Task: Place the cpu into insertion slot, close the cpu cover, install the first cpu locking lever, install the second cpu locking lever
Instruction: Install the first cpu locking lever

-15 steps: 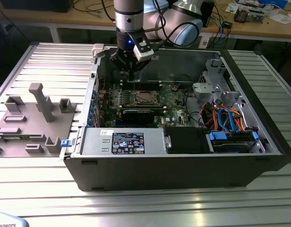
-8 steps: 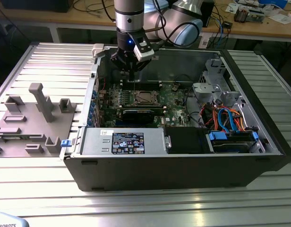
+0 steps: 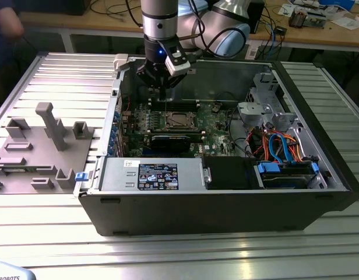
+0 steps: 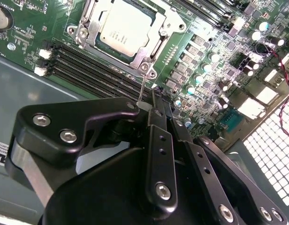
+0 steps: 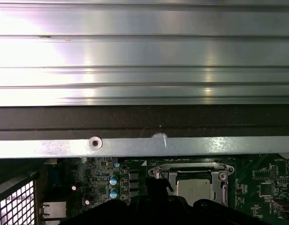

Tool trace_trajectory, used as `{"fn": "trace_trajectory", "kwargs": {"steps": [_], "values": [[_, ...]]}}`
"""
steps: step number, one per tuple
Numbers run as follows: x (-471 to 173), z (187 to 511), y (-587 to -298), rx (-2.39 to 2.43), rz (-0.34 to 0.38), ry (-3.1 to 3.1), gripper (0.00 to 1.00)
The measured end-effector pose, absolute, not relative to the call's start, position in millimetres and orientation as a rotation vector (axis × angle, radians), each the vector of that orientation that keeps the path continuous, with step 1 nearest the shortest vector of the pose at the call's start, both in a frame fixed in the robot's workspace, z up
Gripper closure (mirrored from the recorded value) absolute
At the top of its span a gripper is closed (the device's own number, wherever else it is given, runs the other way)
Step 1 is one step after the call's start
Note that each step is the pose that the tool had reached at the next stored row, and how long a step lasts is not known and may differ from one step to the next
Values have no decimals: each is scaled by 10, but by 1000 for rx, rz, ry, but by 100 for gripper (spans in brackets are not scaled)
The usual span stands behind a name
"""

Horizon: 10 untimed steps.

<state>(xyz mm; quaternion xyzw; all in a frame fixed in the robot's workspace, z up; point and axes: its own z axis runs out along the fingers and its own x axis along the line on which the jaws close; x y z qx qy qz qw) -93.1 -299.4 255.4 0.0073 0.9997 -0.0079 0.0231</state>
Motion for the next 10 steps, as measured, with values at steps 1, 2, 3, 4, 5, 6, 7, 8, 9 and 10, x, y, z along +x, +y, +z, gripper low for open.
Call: {"fn": "trace_trajectory", "kwargs": {"steps": [1,2,3,4,5,6,7,8,9,10], "values": [[-931,2553,-2994,23,-24,3095,89],[-930,2550,-2994,23,-24,3095,89],[-929,2548,-2994,23,-24,3095,89],[-929,2547,-2994,23,-24,3095,89],[-929,2546,-2994,23,-24,3095,89],[-926,2542,-2994,23,-24,3095,89],[-924,2540,-2994,23,-24,3095,89],[-920,2536,-2994,22,-24,3095,89],[-916,2534,-2994,23,-24,3095,89],[-911,2532,-2994,23,-24,3095,89]]}}
